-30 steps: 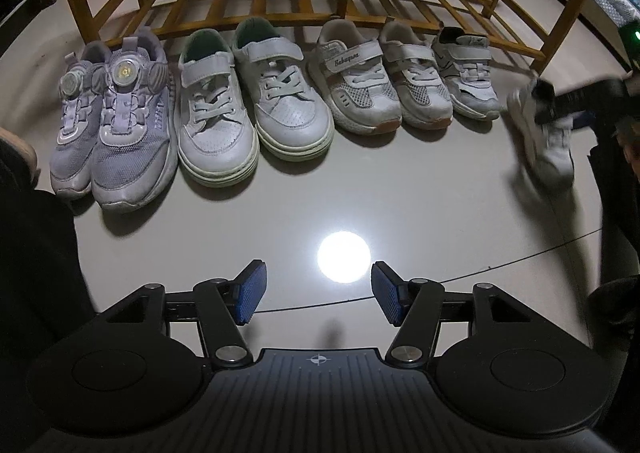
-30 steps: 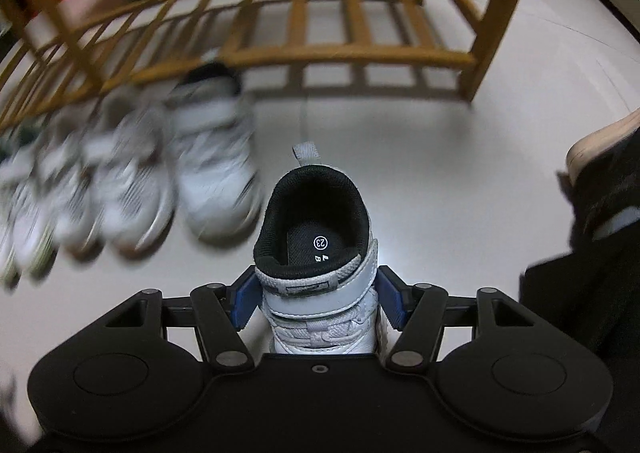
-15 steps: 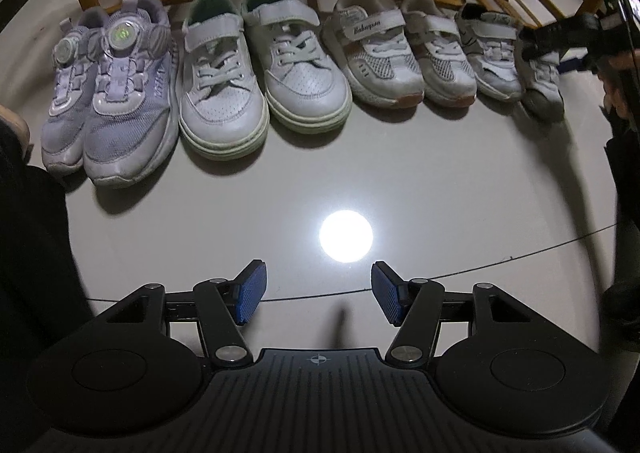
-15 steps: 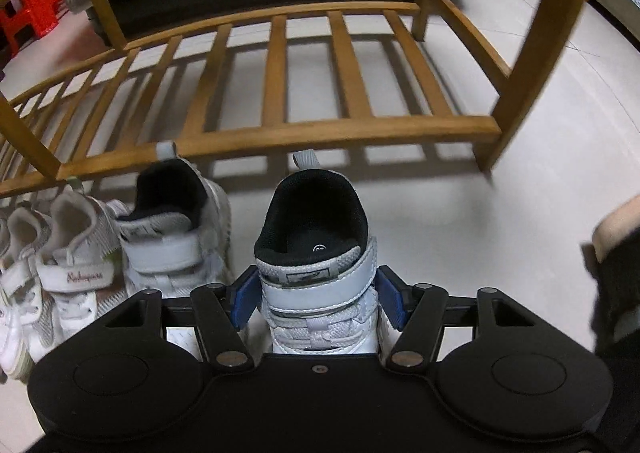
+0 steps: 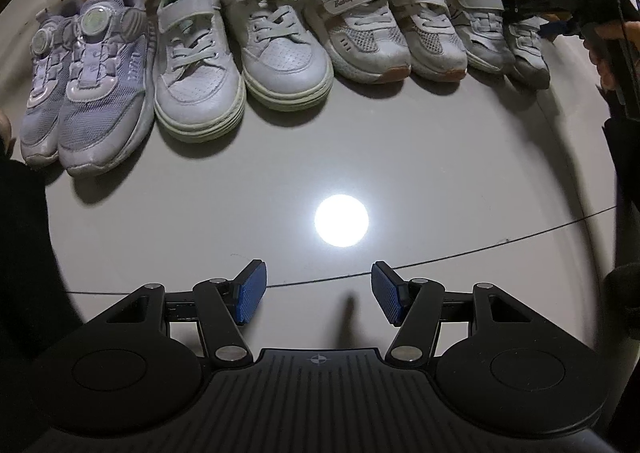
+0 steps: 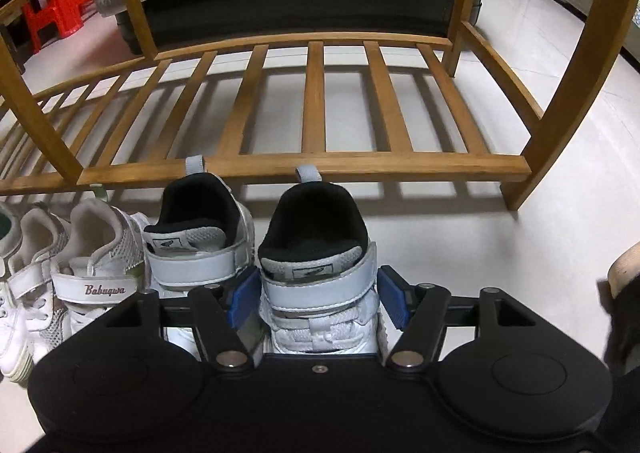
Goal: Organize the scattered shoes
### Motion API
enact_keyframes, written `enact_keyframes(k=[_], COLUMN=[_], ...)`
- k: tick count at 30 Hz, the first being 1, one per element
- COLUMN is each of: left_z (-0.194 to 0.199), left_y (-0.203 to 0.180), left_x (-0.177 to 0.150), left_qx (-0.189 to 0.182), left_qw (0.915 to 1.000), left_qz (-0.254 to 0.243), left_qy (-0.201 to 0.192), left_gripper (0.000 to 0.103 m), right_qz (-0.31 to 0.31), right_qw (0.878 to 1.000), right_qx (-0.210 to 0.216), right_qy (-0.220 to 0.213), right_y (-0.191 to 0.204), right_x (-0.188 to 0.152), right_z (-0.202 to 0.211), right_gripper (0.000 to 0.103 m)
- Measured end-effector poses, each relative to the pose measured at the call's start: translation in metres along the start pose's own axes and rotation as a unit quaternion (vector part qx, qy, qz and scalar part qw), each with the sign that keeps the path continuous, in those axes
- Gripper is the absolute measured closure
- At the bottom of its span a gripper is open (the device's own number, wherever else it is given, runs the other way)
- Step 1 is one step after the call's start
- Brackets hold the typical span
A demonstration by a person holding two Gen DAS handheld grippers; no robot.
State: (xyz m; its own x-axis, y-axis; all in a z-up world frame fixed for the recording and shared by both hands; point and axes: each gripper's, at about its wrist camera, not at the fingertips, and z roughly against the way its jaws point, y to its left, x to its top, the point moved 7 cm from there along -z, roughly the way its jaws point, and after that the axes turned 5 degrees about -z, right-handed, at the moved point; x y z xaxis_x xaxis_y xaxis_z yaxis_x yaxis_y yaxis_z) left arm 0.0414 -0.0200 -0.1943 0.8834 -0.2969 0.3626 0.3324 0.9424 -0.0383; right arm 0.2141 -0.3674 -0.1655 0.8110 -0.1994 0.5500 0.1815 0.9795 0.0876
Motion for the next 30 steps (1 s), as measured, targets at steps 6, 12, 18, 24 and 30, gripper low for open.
enact_keyframes(k=[6,12,18,24,30], left_z=[0.011,0.034,0.075,0.107,0.09], left_y=[0.006,0.015,0.019,0.03,0.036], left_x=[0.018,0.042,0.071,0.088,0.08], left_qx=[0.017,0.035,0.021,0.043,0.069], left_qw=[0.9995,0.9978,0.9958,0.9914,0.9898], left_qz=[-0.018,-0.039,-0.053,-0.051,-0.023], left_qy=[-0.018,-0.041,-0.071,-0.113,-0.123], left_gripper=[0.043,0.043,0.039,0.03,0.03], right_qz=[-0.034,-0.03,-0.003,0.018,-0.008], right_qw=[0.999,0.998,0.997,0.996,0.995], right_qx=[0.015,0.052,0.083,0.092,0.103], right_qy=[-0.018,-0.014,-0.004,0.007,0.012], right_y=[-0.006,0.007,0.025,0.031,0.022], right_x=[0.001,-0.025,-0.063,-0.085,-0.091], right_z=[0.022,0.06,0.077,0.071,0.068], right_gripper=[0.025,0.021,0.02,0.02,0.02])
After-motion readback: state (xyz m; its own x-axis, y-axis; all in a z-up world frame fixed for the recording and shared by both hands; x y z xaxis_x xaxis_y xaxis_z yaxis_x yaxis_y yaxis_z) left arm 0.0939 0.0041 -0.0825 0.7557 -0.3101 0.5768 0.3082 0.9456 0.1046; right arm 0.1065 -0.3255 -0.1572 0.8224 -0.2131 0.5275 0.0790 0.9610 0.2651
